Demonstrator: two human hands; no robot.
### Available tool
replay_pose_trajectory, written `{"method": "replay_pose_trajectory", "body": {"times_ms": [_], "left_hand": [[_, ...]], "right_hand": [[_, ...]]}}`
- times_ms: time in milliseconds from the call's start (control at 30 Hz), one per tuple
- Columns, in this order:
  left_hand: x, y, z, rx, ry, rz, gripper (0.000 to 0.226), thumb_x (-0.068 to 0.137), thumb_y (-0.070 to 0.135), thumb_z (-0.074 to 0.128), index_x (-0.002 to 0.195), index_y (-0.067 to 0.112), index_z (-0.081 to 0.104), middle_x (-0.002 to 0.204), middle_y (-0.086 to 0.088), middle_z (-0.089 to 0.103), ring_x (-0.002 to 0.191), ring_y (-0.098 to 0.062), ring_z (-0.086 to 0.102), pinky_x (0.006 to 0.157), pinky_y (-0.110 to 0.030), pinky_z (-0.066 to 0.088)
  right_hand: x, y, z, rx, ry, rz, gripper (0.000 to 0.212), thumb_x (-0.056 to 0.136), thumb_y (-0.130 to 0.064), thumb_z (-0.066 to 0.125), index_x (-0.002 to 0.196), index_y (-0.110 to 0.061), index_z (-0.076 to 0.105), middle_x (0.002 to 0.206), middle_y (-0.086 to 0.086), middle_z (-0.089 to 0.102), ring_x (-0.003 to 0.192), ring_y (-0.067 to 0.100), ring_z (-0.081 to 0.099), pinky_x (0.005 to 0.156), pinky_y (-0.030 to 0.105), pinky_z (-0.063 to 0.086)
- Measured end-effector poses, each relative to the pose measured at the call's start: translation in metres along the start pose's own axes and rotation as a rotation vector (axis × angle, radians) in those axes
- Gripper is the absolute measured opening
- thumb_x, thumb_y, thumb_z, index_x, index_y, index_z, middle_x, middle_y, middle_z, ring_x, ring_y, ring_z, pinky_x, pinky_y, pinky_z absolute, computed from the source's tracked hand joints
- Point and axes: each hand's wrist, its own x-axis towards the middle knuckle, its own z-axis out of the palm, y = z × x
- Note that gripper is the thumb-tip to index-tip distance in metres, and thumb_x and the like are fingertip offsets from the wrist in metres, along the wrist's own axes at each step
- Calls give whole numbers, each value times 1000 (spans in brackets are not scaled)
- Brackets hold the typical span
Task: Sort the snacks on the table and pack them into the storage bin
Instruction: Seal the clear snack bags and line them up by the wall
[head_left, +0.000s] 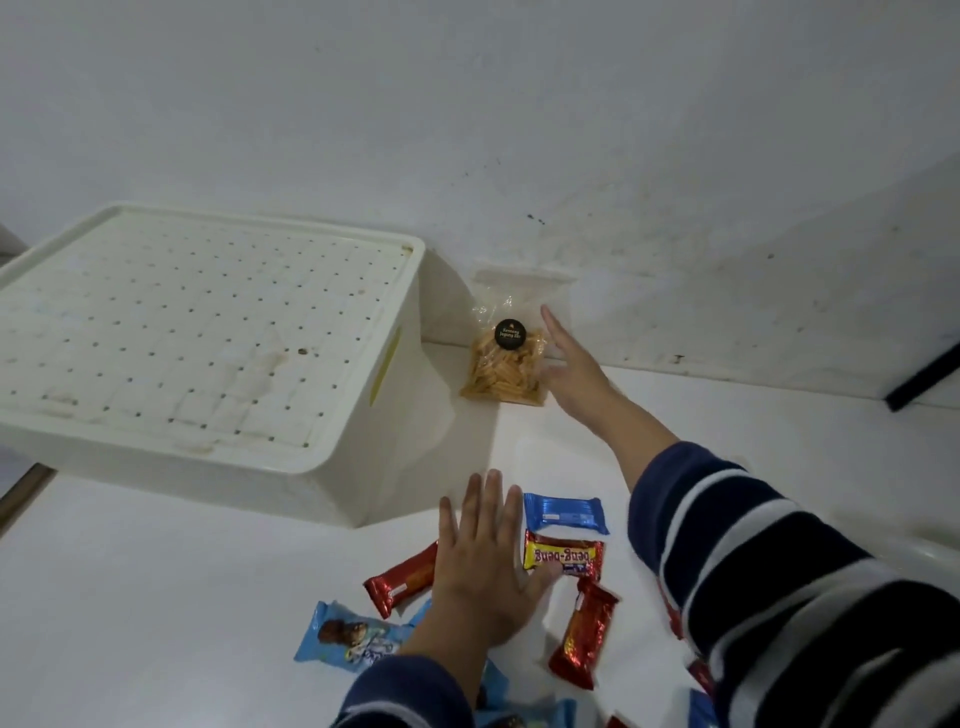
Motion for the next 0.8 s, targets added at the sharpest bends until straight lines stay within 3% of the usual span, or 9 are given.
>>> {"method": "replay_pose_trajectory", "body": {"times_ms": [100,200,300,400,500,600,700,800], "left_hand": [[2,-1,-1,-14,-12,-13,93,78,81,0,147,23,-22,153,-5,-33,138,-26,-35,113,-53,-18],[-1,-4,-15,-43,-68,-9,92,80,80,6,150,24,-14,156,-4,-26,142,-26,-27,116,-54,-11],[-1,4,-32,-177,-50,-63,74,92,65,16,151,22,10,160,-8,-3,148,-26,-4,117,-56,5],[-2,34,-42,-319,62,-106,61,98,52,26,149,18,21,159,-6,11,147,-24,9,117,-48,13],[-7,85,-44,-440,163,-16,55,98,42,40,146,18,31,157,-4,22,145,-21,19,116,-37,22],[-9,139,-43,-513,211,47,51,96,36,46,143,18,36,151,-2,33,140,-19,29,112,-35,30],[-4,183,-39,-602,213,-17,47,94,40,47,136,18,41,139,-4,46,128,-22,42,103,-37,39],[4,209,-29,-604,183,-108,62,84,55,53,134,18,41,130,-4,51,119,-25,49,96,-39,44]], "right_hand": [[-32,7,-17,-172,-18,58,56,96,-8,50,145,-30,36,150,1,37,137,20,36,102,23,29],[-75,21,-32,-256,-17,121,41,95,-12,52,133,-27,53,137,6,51,122,20,49,95,26,39],[-115,36,-53,-302,-14,149,36,94,-10,51,123,-27,61,128,5,56,104,16,53,83,23,40],[-147,47,-83,-377,-31,184,36,95,-8,47,122,-25,61,128,2,54,107,17,53,83,23,42],[-166,57,-117,-373,11,201,40,93,-2,43,121,-22,62,132,6,52,115,22,54,87,27,47],[-175,71,-147,-442,20,201,40,93,-2,45,123,-21,61,136,6,50,121,22,52,84,22,44],[-173,87,-167,-491,14,193,39,94,-6,47,129,-19,56,140,6,48,126,21,48,92,22,39],[-157,101,-174,-466,29,228,42,95,-11,45,136,-20,48,144,8,40,124,24,49,94,26,42]]}}
